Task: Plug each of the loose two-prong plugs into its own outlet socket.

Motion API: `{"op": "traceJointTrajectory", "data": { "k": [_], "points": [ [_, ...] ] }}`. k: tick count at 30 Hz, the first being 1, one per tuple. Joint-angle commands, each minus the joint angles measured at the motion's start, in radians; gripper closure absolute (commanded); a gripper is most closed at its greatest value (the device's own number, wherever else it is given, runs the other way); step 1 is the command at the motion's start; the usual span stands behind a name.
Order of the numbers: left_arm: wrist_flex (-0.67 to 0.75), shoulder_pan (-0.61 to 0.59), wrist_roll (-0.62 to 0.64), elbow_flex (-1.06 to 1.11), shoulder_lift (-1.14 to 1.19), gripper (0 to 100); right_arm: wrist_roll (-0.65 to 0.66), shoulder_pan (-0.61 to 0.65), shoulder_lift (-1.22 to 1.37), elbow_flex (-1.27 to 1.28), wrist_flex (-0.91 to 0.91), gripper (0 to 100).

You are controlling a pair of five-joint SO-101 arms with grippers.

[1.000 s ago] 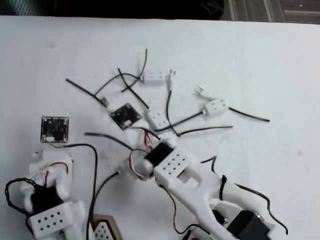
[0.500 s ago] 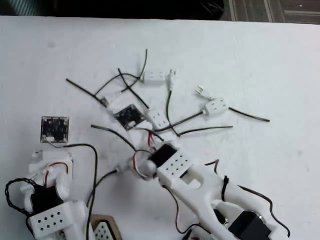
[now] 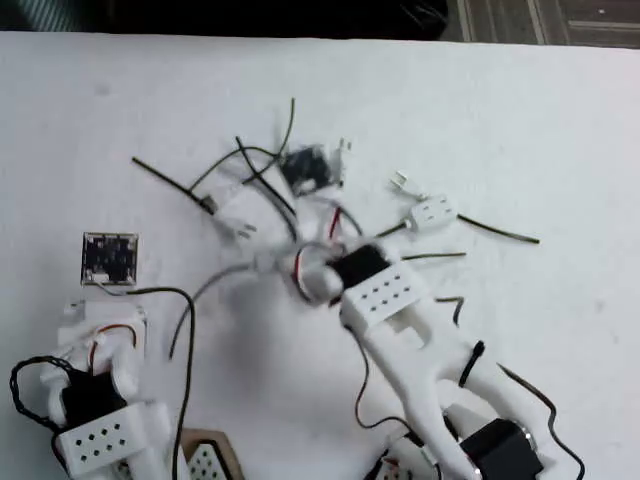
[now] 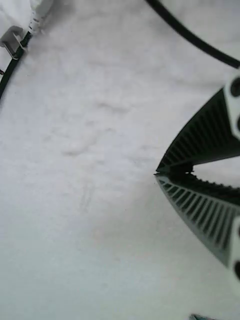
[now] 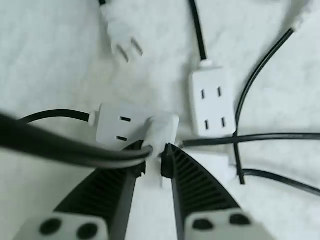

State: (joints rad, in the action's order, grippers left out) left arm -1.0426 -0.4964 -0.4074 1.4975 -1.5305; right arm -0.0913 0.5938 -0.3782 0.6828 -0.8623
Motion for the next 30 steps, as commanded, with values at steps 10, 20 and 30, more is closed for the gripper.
{"op": "traceJointTrajectory", "data": {
  "k": [10,20,30],
  "points": [
    [0.008,0.007,0.006,-0.018,-0.005,97,0.157,-0.291,0.286,-0.632,-0.048,98.1],
    [0.008,0.007,0.005,-0.018,-0.005,97,0.163,-0.438,0.897,-1.275,-0.054,97.8],
    [0.008,0.007,0.005,-0.018,-0.005,97,0.21,-0.513,1.334,-1.838,-0.229,96.4]
  ]
}}
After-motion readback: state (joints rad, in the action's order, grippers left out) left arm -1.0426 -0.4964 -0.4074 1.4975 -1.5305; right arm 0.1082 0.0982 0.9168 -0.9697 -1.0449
